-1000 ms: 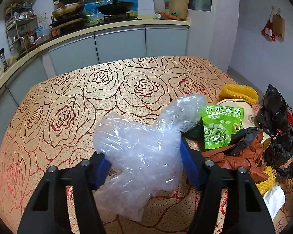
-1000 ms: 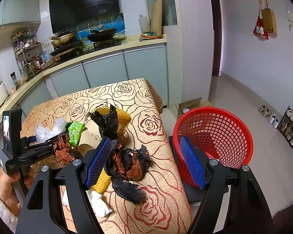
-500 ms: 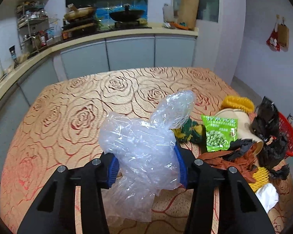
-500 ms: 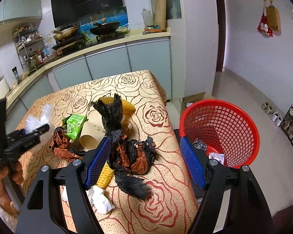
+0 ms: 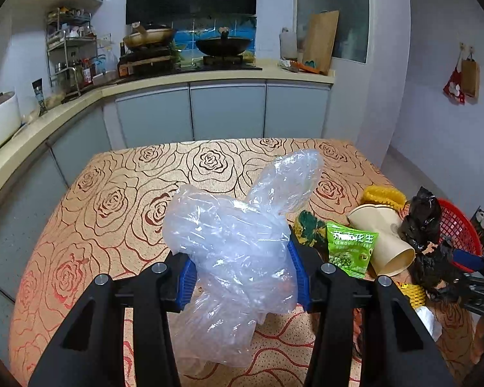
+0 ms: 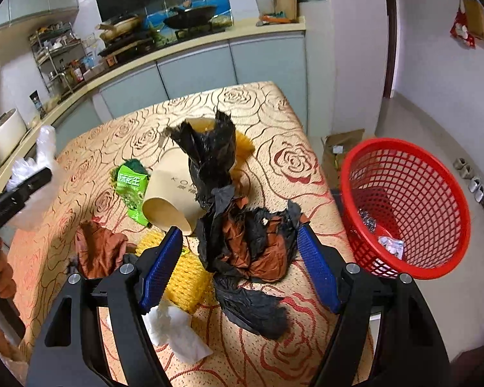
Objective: Collect trash
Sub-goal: 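Grasp the clear plastic bag with the left gripper while the right gripper grasps the black bags, then lift the clear bag and black bags and carry them over the red basket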
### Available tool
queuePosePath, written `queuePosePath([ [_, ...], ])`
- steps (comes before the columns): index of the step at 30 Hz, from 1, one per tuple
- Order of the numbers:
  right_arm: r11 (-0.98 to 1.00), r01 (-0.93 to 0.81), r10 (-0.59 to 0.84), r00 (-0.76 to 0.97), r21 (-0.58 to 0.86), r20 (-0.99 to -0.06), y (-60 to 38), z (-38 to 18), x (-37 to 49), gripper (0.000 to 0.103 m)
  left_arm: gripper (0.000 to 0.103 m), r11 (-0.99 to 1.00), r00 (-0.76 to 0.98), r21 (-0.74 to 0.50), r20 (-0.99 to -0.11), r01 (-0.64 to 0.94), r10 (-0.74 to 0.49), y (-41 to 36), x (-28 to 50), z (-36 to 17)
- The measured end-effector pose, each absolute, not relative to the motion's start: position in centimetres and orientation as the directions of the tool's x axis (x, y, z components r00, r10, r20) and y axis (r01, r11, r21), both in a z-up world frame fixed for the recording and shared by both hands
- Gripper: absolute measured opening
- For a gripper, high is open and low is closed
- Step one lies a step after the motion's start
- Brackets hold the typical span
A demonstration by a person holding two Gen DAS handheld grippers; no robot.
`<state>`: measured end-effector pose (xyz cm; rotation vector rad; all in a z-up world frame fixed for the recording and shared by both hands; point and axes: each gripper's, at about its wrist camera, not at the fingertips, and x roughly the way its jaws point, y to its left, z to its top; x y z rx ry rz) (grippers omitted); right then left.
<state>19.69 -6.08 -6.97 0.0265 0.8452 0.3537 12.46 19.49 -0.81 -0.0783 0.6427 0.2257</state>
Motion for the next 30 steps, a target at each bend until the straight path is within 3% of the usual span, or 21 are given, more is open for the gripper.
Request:
queuePosePath([
  [9,0.942,-0.294,0.312,0.599,0.160,-0.738,-5.8,-7.9,20.4,0.071,0.046,0.971,0.782,-0.001,-0.594,-0.237,0.191,19.5,12.1,-0.7],
  [16,0.946,-0.292,0.299,0.606,0.144,-0.737,-6.0,-8.3,20.4,0.052,0.046,0.971,0.784,-0.001,-0.591,-0.239,0.192,19.4,11.5,-0.7],
  [30,0.943,-0.284,0.323,0.651,0.174,-0.687,-7.6,-6.1,18.3,0.047,0.046,0.971,0.797,0.005,-0.571,-0.238,0.198,19.2,10.4,0.4],
])
